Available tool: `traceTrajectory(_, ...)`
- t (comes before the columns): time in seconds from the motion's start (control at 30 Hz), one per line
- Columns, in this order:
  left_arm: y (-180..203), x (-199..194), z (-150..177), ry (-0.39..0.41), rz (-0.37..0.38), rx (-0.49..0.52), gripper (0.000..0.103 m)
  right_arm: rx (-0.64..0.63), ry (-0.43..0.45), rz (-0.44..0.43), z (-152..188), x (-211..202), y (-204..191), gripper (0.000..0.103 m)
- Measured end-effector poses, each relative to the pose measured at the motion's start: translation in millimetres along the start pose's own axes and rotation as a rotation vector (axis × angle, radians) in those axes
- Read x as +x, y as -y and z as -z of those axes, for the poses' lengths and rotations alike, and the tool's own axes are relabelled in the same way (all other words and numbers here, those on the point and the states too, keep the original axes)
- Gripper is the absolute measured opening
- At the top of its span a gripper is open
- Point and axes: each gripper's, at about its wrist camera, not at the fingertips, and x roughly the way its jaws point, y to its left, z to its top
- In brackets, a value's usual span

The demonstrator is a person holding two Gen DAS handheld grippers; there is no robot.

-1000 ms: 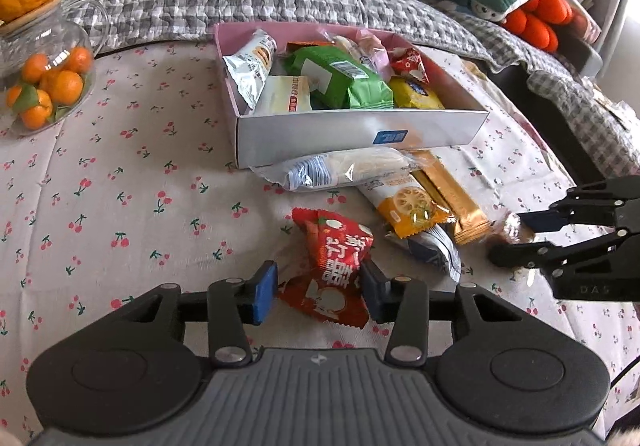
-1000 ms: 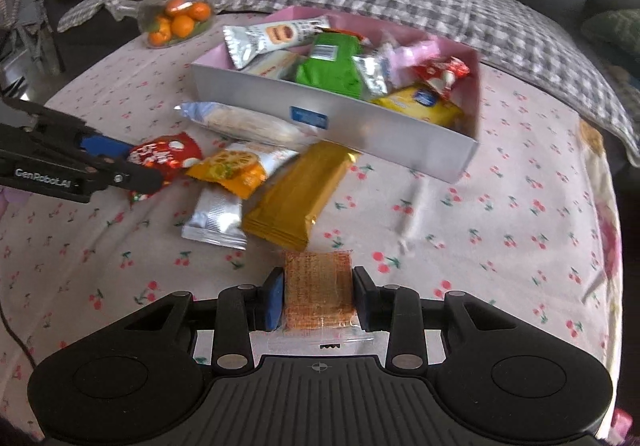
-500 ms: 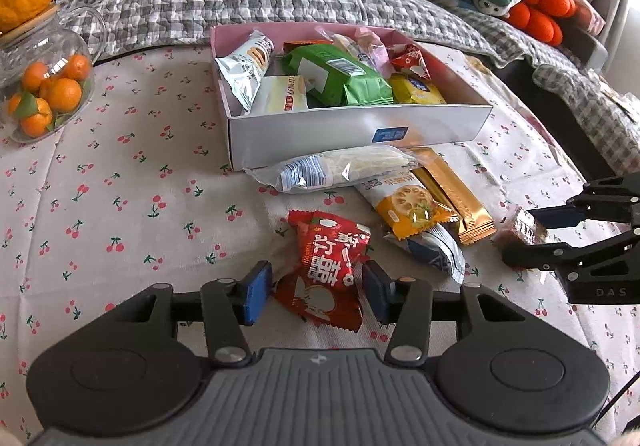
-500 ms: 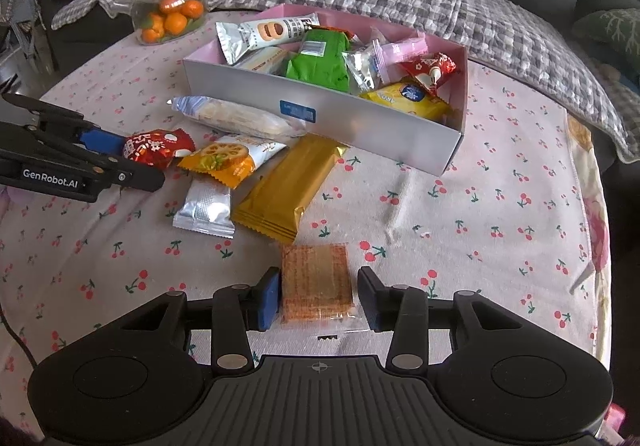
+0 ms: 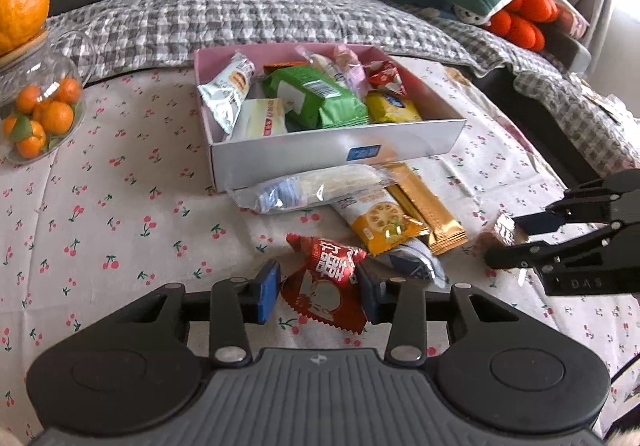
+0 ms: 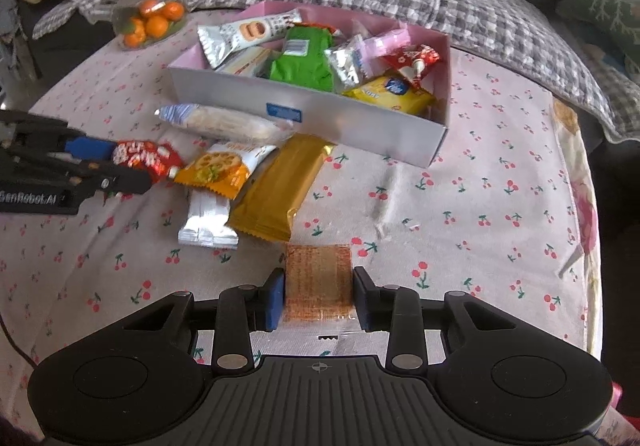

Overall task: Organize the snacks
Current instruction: 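Grasp red snack bag with left tool while right grasps wafer cracker pack, then carry both packs into the pink box and open both tools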

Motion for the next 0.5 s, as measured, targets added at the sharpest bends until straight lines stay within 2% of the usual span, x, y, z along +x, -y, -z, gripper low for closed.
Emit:
traceTrajectory(0.2, 2.2, -5.7, -3.2, 0.013, 0.008, 0.001, 0.035, 0.066, 0.021, 0.008, -7.6, -7.0, 8.3, 0.033)
traceTrajectory(0.27, 1.5, -8.7, -4.7, 0.02, 0.011, -0.005, 0.032, 0.086, 0.026, 0.011, -10.1, -8.6, 10.6, 0.033)
traceTrajectory(0.3, 1.0, -9.9, -5.6, 0.022, 0.013, -0.009, 0.027, 0.093, 0.028, 0.015, -11.5, -9.1, 11.4, 0.033)
traceTrajectory(0.5, -0.7, -11.6, -9.9, 0.02, 0.013, -0.027, 0.027, 0.157, 0.036, 0.028, -18.3, -10.2, 18.7, 0.033)
